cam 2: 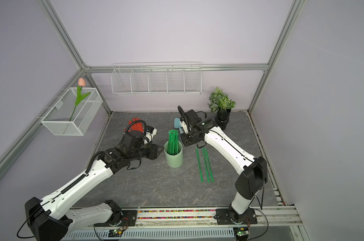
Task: Take the straws out of the storage container
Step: Pick up the straw from the container.
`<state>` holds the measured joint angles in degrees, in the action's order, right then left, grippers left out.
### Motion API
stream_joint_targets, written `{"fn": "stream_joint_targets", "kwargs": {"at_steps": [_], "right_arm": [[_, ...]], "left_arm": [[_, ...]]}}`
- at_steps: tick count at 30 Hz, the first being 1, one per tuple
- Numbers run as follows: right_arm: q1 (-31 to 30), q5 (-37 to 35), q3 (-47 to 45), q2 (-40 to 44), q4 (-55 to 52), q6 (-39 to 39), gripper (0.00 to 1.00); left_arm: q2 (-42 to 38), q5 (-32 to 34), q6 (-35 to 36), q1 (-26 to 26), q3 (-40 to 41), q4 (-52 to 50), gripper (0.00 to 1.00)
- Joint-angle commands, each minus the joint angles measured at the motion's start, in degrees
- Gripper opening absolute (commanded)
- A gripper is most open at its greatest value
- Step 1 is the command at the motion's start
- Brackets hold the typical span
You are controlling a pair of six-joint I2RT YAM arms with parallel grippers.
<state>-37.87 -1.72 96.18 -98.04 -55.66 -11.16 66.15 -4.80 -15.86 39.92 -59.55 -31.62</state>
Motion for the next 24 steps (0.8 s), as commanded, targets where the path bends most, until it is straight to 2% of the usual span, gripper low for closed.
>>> {"fn": "stream_joint_targets", "kwargs": {"at_steps": [1, 11, 24], "right_arm": [[-0.9, 0.5, -0.2, -1.3, 3.6, -1.6, 0.39], [-3.3, 1.6, 4.1, -4.7, 4.5, -2.0, 0.38], [-3.4, 1.5, 7.2, -8.7, 5.6, -2.4, 0.31]], "left_arm": [[-0.5, 0.1, -0.1, 0.2, -0.9, 0.2, 0.53], [-0.1, -0.2, -0.2, 0.1, -1.0, 0.1, 0.53], [-0.1, -0.4, 0.0, 0.2, -1.0, 0.0, 0.53]]}}
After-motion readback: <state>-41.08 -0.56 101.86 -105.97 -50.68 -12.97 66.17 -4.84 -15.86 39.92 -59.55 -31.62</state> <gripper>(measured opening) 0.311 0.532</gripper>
